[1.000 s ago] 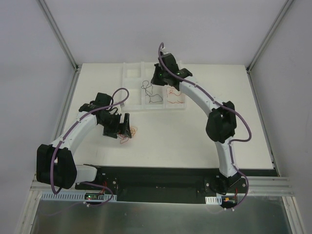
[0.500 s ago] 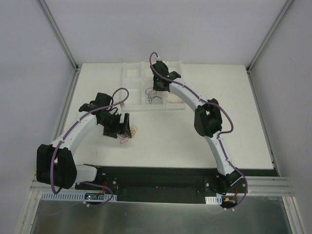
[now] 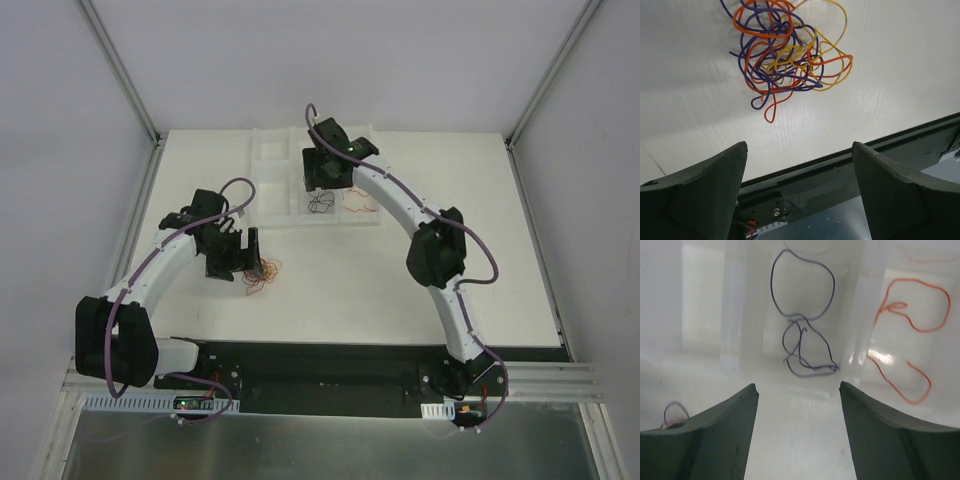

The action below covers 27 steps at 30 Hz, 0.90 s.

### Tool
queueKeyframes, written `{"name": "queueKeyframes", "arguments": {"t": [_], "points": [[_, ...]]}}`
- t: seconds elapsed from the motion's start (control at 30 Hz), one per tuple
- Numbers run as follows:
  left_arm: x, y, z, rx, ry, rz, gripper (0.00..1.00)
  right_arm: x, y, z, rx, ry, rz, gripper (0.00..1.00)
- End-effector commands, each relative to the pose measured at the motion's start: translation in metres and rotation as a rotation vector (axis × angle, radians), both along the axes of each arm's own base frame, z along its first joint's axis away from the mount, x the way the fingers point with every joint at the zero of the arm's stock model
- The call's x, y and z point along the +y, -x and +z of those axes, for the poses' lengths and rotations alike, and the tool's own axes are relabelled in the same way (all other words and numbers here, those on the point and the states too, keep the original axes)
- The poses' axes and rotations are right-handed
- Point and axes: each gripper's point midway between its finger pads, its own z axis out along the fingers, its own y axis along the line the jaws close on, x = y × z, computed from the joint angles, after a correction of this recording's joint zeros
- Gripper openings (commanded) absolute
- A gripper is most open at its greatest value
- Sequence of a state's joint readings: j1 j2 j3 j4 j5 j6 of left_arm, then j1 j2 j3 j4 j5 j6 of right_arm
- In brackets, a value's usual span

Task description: Untangle the cables

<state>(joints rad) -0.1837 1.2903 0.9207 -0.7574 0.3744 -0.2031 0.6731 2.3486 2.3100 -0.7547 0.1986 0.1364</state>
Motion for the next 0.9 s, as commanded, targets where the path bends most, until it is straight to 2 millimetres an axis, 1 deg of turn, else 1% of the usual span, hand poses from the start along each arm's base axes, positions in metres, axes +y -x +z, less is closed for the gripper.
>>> {"name": "queueKeyframes", "arguments": {"t": [0.0,0.03,0.07,0.1,0.13,0.17,0.2,0.23,0.27,0.3,0.33,0.37,0.4,0.43,0.47,0.53,0.57,0.6,0.63,0.67,0.7,0.73,0.8,0.87], "points": [[0.001,-0.022,-0.007,-0.007,0.0,0.131,0.85,-0.031,0.071,0.095,0.028,-0.06,0.125,0.7],[-0.001,-0.028,-0.01,0.007,0.005,0.147,0.86,-0.038,0.088,0.094,0.059,-0.052,0.159,0.7],[-0.003,-0.031,-0.014,0.026,0.006,0.159,0.86,-0.046,0.103,0.088,0.094,-0.043,0.189,0.7],[-0.006,-0.036,-0.019,0.051,0.015,0.166,0.86,-0.051,0.12,0.089,0.122,-0.058,0.223,0.7],[-0.01,-0.04,-0.023,0.078,0.029,0.17,0.86,-0.057,0.136,0.084,0.154,-0.064,0.247,0.7],[-0.014,-0.045,-0.029,0.105,0.041,0.172,0.84,-0.062,0.149,0.084,0.169,-0.076,0.271,0.7],[-0.019,-0.05,-0.035,0.123,0.06,0.168,0.82,-0.068,0.162,0.081,0.181,-0.089,0.282,0.69],[-0.024,-0.054,-0.039,0.136,0.077,0.165,0.8,-0.076,0.174,0.067,0.203,-0.07,0.309,0.69],[-0.028,-0.057,-0.045,0.158,0.083,0.162,0.77,-0.083,0.182,0.066,0.2,-0.07,0.314,0.69],[-0.035,-0.06,-0.047,0.17,0.088,0.144,0.75,-0.089,0.189,0.061,0.208,-0.064,0.315,0.69],[-0.044,-0.06,-0.052,0.195,0.091,0.122,0.71,-0.096,0.196,0.057,0.215,-0.064,0.31,0.69],[-0.06,-0.058,-0.052,0.217,0.104,0.085,0.67,-0.101,0.201,0.057,0.215,-0.07,0.303,0.69],[-0.076,-0.053,-0.052,0.23,0.108,0.053,0.63,-0.107,0.205,0.052,0.232,-0.07,0.288,0.69],[-0.091,-0.048,-0.05,0.236,0.107,0.022,0.62,-0.113,0.208,0.047,0.251,-0.073,0.273,0.69],[-0.108,-0.039,-0.048,0.233,0.098,-0.027,0.61,-0.118,0.211,0.041,0.269,-0.079,0.26,0.69],[-0.139,-0.025,-0.042,0.218,0.092,-0.111,0.61,-0.12,0.216,0.029,0.311,-0.13,0.228,0.68],[-0.151,-0.016,-0.039,0.213,0.09,-0.144,0.62,-0.119,0.217,0.022,0.324,-0.161,0.234,0.67],[-0.158,-0.01,-0.035,0.202,0.092,-0.169,0.63,-0.117,0.22,0.017,0.331,-0.182,0.242,0.66],[-0.16,-0.007,-0.03,0.188,0.095,-0.183,0.65,-0.115,0.22,0.013,0.33,-0.202,0.251,0.66],[-0.155,-0.004,-0.029,0.177,0.088,-0.181,0.71,-0.112,0.221,0.009,0.327,-0.23,0.267,0.65],[-0.149,-0.006,-0.024,0.152,0.083,-0.173,0.76,-0.109,0.223,0.006,0.327,-0.256,0.284,0.65],[-0.142,-0.006,-0.022,0.139,0.078,-0.164,0.79,-0.106,0.225,0.004,0.323,-0.284,0.31,0.65],[-0.134,-0.009,-0.015,0.119,0.097,-0.147,0.82,-0.097,0.23,0.002,0.301,-0.34,0.375,0.64],[-0.133,-0.011,-0.007,0.115,0.131,-0.147,0.8,-0.09,0.235,-0.001,0.283,-0.38,0.452,0.62]]}}
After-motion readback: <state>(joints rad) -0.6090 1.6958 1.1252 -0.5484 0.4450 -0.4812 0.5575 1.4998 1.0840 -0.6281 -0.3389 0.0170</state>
